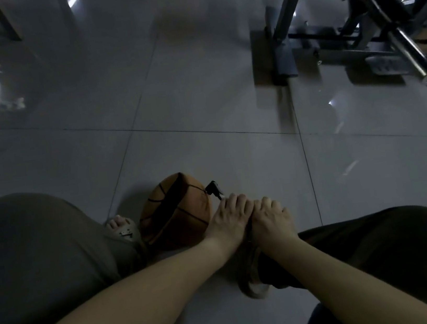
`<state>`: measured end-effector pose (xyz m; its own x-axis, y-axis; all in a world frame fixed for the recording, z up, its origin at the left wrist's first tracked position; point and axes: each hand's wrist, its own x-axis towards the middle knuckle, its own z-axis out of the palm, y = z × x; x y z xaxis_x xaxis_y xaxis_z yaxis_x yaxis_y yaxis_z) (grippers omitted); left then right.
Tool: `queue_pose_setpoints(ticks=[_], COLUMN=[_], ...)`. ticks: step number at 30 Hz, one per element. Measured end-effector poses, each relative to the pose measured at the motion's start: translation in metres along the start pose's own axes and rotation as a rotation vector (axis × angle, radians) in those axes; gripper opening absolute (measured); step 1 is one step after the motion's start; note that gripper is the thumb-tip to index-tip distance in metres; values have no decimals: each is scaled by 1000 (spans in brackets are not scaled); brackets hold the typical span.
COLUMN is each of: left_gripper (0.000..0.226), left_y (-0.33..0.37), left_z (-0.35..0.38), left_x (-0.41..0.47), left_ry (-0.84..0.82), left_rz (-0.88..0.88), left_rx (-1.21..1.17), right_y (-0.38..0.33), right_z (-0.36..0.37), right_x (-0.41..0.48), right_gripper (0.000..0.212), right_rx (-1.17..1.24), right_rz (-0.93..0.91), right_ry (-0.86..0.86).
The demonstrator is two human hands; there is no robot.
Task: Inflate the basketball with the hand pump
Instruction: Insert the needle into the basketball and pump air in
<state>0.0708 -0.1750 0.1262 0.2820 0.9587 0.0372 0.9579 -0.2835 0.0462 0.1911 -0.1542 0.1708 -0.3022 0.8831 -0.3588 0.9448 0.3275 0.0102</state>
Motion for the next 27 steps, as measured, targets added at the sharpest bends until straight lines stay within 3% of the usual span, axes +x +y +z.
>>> queue_pose_setpoints(ticks=[6, 8, 12, 14, 20, 27], left_gripper=[33, 33, 22, 21, 29, 27], left_y=[-10, -16, -26, -29, -24, -4], left_z=[-11, -32, -94, -104, -46, -7], left_x=[11, 18, 48, 51, 16, 9], left_ry=[-49, 27, 363, 399, 226, -48], left_rz=[37, 30, 65, 58, -95, -25], left_rx=[-45, -102, -84, -76, 6, 57], right_y=[1, 2, 7, 4, -13, -9], right_z=[-20, -44, -95, -99, -48, 4], right_x=[-1, -4, -6, -6, -4, 3], right_gripper=[19, 10, 11, 13, 23, 25], right_rx=[148, 230, 277, 228, 66, -36], right_rz=[17, 19, 7, 8, -71, 44], right_ry=[-25, 100, 547, 609, 310, 48])
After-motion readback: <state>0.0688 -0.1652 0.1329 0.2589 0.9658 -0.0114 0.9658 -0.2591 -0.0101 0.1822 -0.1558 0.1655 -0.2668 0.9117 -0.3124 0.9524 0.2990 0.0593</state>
